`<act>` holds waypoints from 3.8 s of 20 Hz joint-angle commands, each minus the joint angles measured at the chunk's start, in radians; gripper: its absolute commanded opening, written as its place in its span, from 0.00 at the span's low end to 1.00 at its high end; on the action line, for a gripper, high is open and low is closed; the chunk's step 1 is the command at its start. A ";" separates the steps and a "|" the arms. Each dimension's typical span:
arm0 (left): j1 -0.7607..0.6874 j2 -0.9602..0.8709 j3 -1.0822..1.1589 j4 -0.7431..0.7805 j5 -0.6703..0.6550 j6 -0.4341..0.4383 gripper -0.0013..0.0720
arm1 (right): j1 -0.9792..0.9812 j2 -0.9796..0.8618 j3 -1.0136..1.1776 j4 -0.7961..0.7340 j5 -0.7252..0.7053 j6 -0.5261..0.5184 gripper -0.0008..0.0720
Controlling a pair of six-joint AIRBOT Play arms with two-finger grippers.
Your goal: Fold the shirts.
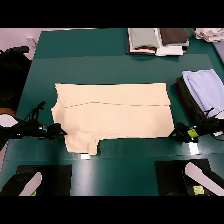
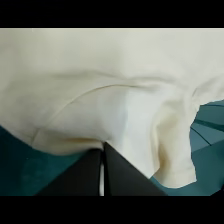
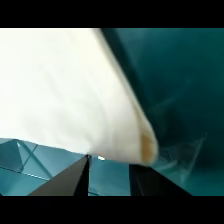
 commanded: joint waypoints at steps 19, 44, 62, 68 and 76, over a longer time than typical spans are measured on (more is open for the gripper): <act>0.000 0.308 0.134 0.131 -0.335 -0.107 0.05 | 0.065 0.348 0.181 -0.139 0.128 -0.003 0.03; 0.000 -0.474 0.583 0.127 0.173 0.067 0.42 | 0.370 -0.436 0.895 -0.013 -0.073 0.087 0.49; -0.425 -0.480 0.629 -0.070 0.382 -0.066 0.05 | 0.140 -0.601 0.639 0.267 -0.043 -0.172 0.61; -0.565 -0.637 0.672 -0.084 0.431 -0.109 0.05 | 0.257 -0.579 0.721 0.267 0.001 -0.209 0.03; -0.629 -0.945 0.943 -0.077 0.364 -0.109 0.05 | 0.392 -0.332 1.051 0.267 0.049 -0.113 0.03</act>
